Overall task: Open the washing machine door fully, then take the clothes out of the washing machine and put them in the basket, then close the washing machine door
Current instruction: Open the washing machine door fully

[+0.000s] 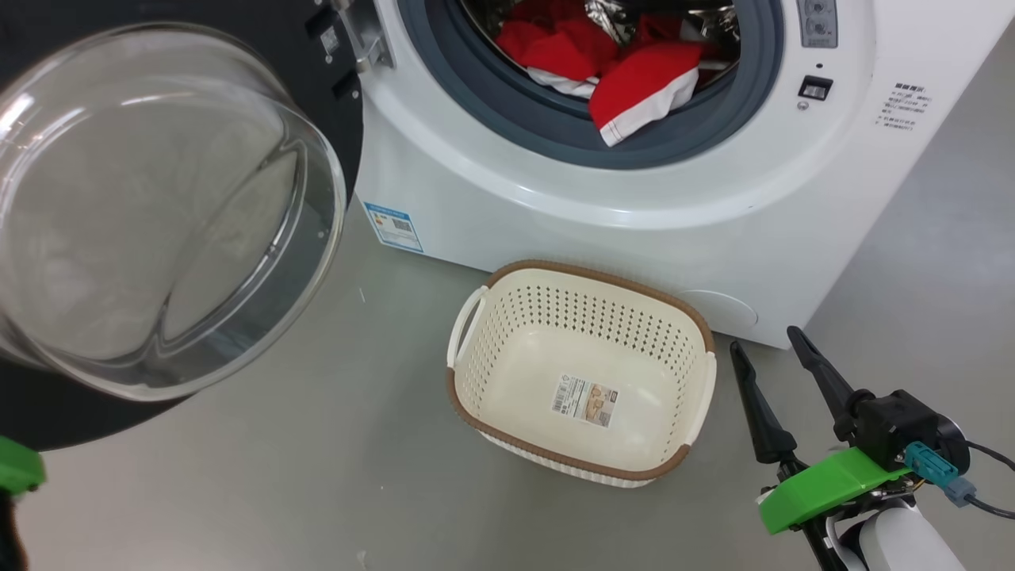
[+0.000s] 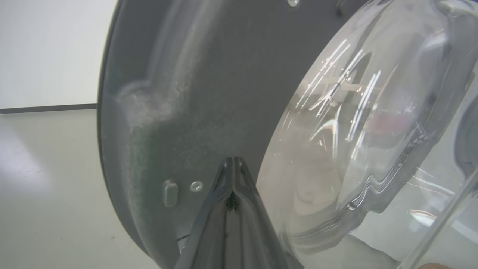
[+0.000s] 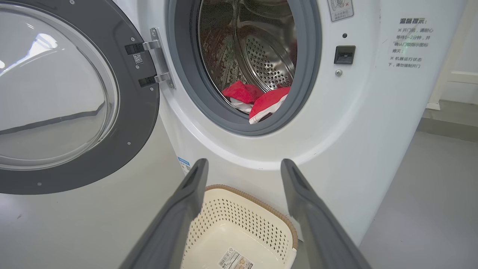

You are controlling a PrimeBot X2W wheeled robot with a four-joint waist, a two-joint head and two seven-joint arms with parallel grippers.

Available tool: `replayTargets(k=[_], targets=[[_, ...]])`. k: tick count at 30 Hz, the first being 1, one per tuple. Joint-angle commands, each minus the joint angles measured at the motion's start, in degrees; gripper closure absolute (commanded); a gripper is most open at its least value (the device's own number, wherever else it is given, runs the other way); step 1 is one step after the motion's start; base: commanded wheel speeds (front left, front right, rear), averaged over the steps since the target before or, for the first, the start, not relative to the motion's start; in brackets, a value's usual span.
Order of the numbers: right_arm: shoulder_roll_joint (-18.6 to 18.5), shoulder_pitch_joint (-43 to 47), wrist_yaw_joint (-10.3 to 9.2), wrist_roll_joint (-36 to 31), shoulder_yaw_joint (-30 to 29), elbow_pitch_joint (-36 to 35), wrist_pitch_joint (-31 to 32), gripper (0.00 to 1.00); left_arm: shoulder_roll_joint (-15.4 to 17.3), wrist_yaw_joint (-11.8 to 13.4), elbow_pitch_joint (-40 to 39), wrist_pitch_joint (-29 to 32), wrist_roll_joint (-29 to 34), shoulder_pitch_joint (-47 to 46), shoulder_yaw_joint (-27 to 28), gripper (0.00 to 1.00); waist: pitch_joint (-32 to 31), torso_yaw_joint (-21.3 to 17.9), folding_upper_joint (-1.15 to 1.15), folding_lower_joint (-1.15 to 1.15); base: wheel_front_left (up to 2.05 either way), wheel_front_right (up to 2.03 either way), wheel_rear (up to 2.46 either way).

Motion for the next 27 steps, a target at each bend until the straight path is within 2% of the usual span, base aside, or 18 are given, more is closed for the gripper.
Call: replayTargets(k=[1, 2, 5, 8, 9, 11, 19, 27], targets=[[0.1, 0.0, 0.35, -0.4, 1.0, -1.3, -0.4, 0.00, 2.5, -0.3, -1.9, -0.3, 0.6, 1.4, 1.6, 0.94, -0.6, 0.1, 0.00, 0.00, 0.00, 0.00, 0.00], [0.2, 0.2, 0.35, -0.3, 1.0, -1.2, -0.4, 0.00, 1.9, -0.4, -2.7, -0.3, 0.8, 2.2, 1.5, 0.83, -0.9, 0.2, 0.00, 0.00, 0.00, 0.00, 0.00], [0.3, 0.6, 0.35, -0.2, 0.9, -1.2, -0.4, 0.00, -0.2, -0.6, -5.5, -0.3, 1.2, 4.5, 1.4, 0.79, -2.0, 0.3, 0.00, 0.00, 0.00, 0.00, 0.00], [0.5, 0.9, 0.35, 0.0, 0.9, -1.1, -0.4, 0.00, -2.2, -0.8, -8.7, -0.3, 1.4, 7.1, 0.9, 0.56, -3.0, 0.3, 0.00, 0.00, 0.00, 0.00, 0.00], [0.5, 1.1, 0.35, 0.1, 0.9, -1.2, -0.4, 0.00, -2.8, -0.8, -9.9, -0.3, 1.4, 8.1, 0.6, 0.45, -3.3, 0.3, 0.00, 0.00, 0.00, 0.00, 0.00], [0.6, 1.4, 0.35, 0.2, 0.7, -1.3, -0.4, 0.00, -3.8, -0.8, -12.3, -0.3, 1.3, 10.4, -0.5, 0.00, -4.1, 0.1, 0.00, 0.00, 0.00, 0.00, 0.00], [0.9, 2.6, 0.35, 0.4, -0.8, -2.1, -0.4, 0.00, -6.1, -0.9, -23.2, -0.3, -3.6, 19.5, -7.1, 0.00, -5.3, -1.8, 0.00, 0.00, 0.00, 0.00, 0.00], [1.0, 3.4, 0.35, 0.3, -2.8, -2.9, -0.4, 0.00, -6.3, -0.9, -31.1, -0.3, -6.2, 24.5, -13.1, 0.00, -5.3, -6.1, 0.00, 0.00, 0.00, 0.00, 0.00]])
